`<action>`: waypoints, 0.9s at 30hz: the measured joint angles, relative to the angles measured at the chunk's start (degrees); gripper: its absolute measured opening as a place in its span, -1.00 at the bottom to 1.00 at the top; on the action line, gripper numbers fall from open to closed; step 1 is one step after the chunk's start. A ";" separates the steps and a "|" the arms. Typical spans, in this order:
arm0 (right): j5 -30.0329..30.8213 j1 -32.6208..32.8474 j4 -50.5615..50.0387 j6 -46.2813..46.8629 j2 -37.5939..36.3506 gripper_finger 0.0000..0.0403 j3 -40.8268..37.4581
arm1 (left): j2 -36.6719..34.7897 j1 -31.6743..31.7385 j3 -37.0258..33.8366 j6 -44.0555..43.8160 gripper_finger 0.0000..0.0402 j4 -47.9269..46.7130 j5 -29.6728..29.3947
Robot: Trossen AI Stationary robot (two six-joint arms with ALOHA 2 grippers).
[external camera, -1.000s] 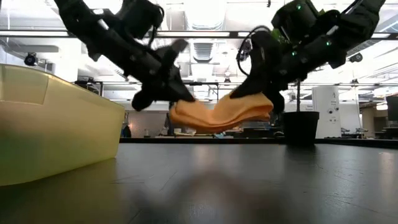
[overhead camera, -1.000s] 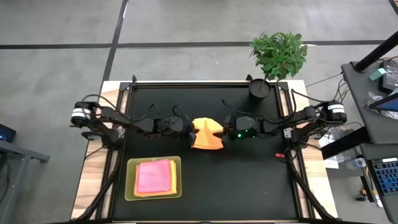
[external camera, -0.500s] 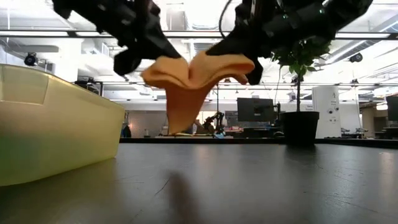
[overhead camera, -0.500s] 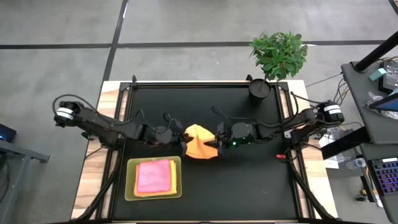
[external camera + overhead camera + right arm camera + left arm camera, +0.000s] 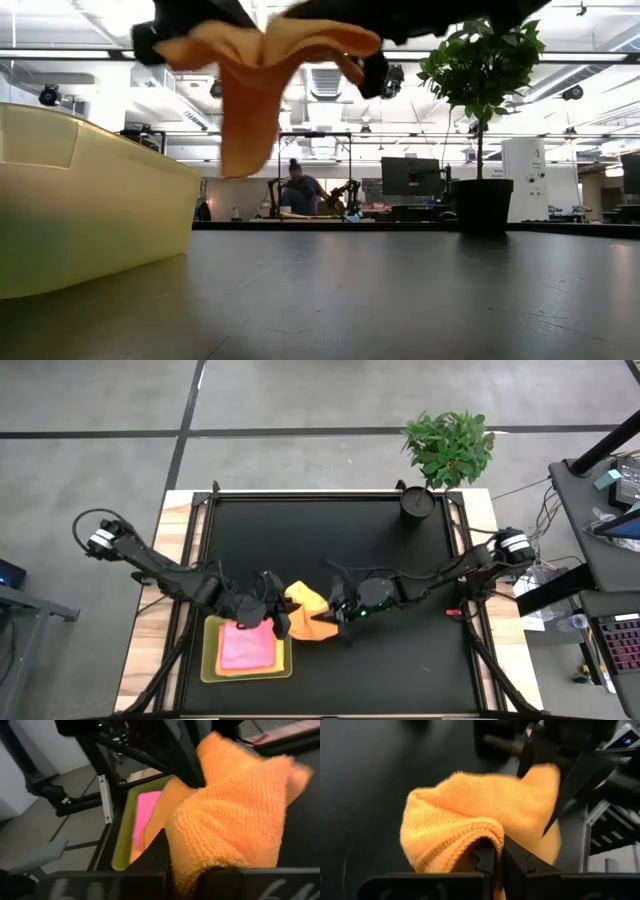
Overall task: Fold microfiber towels
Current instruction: Put the folded orange microfiber towel into the yellow bin
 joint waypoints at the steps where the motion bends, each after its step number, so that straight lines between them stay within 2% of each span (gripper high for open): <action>1: 0.00 0.50 -0.07 -0.47 1.09 -0.94 1.23 | -0.04 -1.23 1.03 -1.03 -1.00 -1.43 -0.92; 9: 0.04 3.85 -0.04 -6.14 11.91 -0.94 15.36 | -0.02 -11.34 8.29 -10.97 -1.00 -15.52 -6.03; 16: -0.26 4.70 -0.95 -9.27 20.31 -0.94 29.22 | -0.65 -19.49 14.09 -19.88 -1.00 -30.36 -6.60; 23: -0.30 4.16 -1.56 -10.92 30.68 -0.94 43.00 | -1.93 -23.82 18.75 -25.90 -1.00 -43.16 -4.12; 27: -0.41 4.03 -6.52 -10.74 38.62 -0.94 52.44 | -2.35 -26.19 19.90 -31.97 -1.00 -53.17 -1.56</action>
